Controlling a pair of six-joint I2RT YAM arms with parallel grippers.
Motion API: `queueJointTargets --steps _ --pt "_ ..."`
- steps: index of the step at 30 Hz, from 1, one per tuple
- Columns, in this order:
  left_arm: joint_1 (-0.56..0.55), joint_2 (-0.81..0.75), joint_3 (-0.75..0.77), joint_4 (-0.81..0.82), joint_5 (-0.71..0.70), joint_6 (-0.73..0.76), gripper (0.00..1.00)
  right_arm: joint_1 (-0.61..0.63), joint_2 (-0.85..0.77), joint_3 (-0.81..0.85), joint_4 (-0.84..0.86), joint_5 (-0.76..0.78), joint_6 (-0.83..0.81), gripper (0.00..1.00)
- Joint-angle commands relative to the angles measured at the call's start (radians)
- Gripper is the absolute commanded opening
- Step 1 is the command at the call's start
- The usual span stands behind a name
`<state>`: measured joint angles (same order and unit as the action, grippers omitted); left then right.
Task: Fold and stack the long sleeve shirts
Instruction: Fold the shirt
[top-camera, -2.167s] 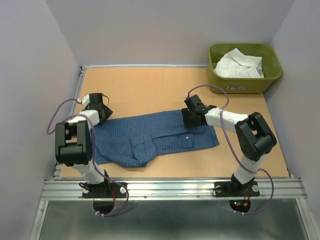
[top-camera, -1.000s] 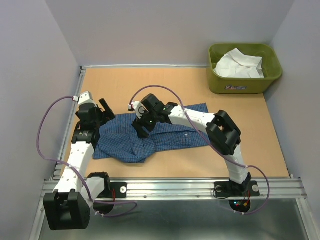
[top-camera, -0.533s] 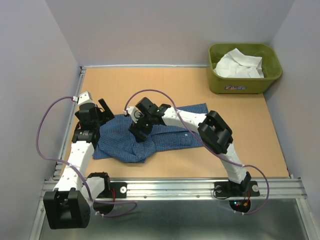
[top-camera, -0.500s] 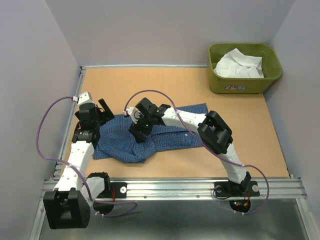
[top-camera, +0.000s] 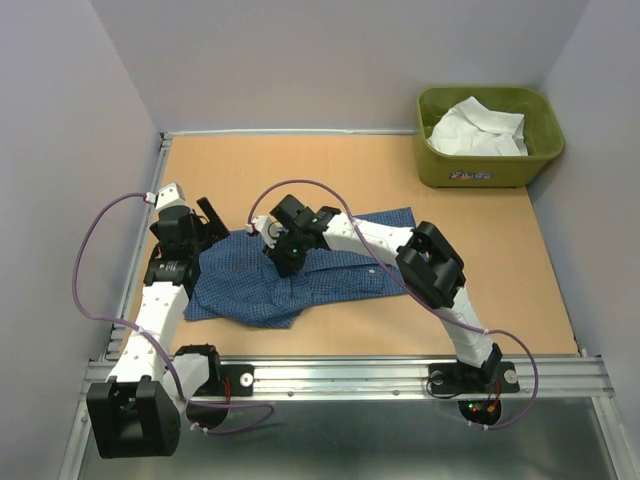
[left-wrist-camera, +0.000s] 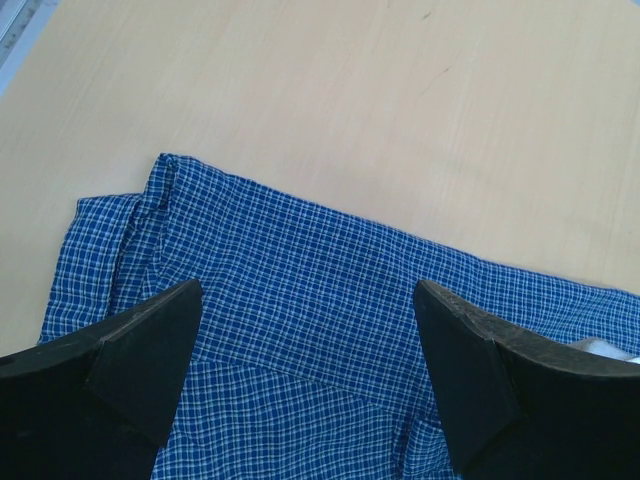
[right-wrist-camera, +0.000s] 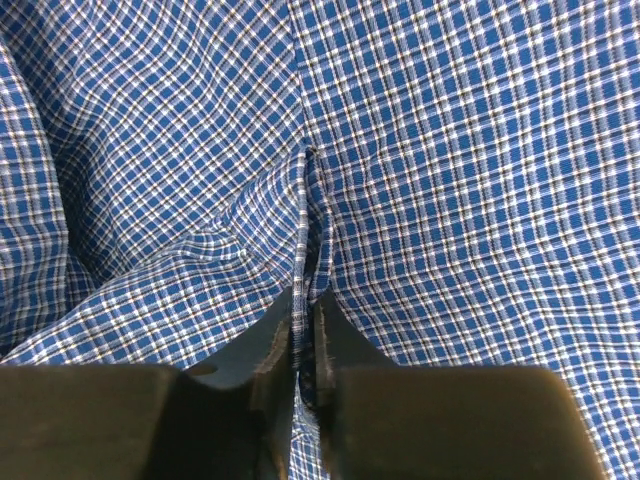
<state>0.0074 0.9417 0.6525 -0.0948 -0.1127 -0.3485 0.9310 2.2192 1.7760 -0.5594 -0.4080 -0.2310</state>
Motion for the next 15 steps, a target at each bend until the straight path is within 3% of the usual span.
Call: queueJointTargets --steps 1,8,10,15 --pt "-0.001 -0.006 0.032 0.033 -0.001 0.016 0.98 0.015 -0.082 0.077 -0.014 0.008 -0.001 0.07" --pt "-0.003 0.005 0.032 0.033 0.008 0.016 0.98 0.015 -0.165 0.092 -0.016 0.002 0.013 0.1" --pt "-0.003 0.003 0.03 0.033 0.008 0.016 0.98 0.017 -0.171 0.088 -0.016 -0.002 0.016 0.17" --pt "-0.003 0.005 0.029 0.033 0.007 0.019 0.98 0.019 -0.156 0.036 -0.014 -0.032 0.025 0.19"
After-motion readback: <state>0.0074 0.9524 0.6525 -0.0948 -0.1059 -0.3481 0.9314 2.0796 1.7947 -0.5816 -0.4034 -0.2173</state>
